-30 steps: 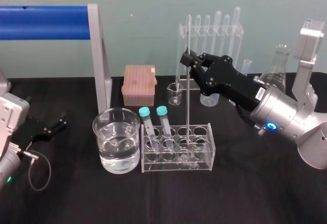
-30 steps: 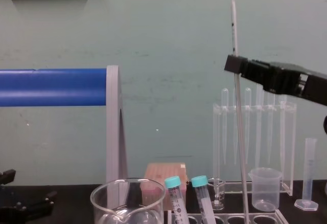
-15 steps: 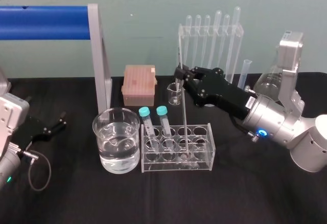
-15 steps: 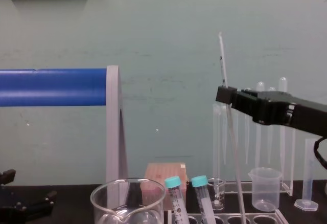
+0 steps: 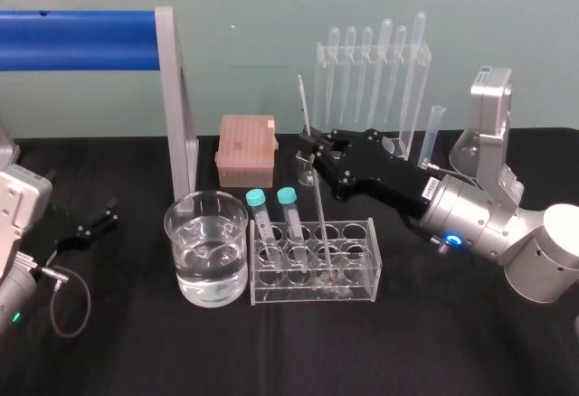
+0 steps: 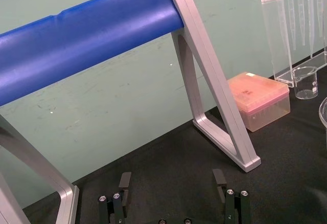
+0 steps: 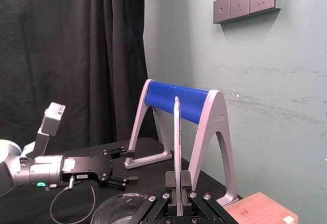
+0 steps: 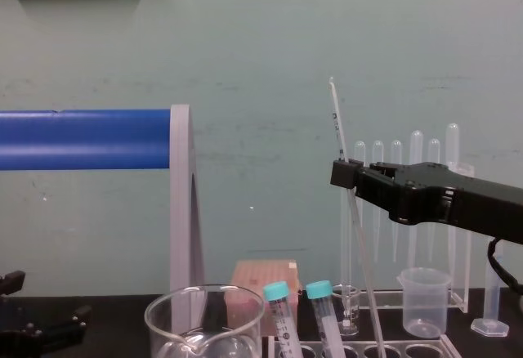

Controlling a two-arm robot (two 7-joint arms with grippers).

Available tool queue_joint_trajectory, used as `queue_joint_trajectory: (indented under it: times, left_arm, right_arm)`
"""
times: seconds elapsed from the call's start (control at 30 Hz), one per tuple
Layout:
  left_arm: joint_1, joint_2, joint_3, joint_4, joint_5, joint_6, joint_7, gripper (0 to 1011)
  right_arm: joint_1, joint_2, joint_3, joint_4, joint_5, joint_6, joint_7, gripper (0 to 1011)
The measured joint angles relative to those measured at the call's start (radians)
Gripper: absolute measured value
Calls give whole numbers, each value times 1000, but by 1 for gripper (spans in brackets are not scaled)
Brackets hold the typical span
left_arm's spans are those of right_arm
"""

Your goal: Hold the thermometer with one hand and immerse one end into the beaker, then reinsert it into the test tube rack.

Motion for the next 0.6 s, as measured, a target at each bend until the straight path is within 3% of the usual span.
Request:
queue_joint_trajectory:
  times: [0.43,0.6]
  left_arm:
    - [0,0,0,0,0,0,0,1008]
    - [0,0,0,0,0,0,0,1008]
  right_arm:
    - [-1,1,2,-1,3,0,-1,59]
    - [-2,1,3,-2,3,0,-1,166]
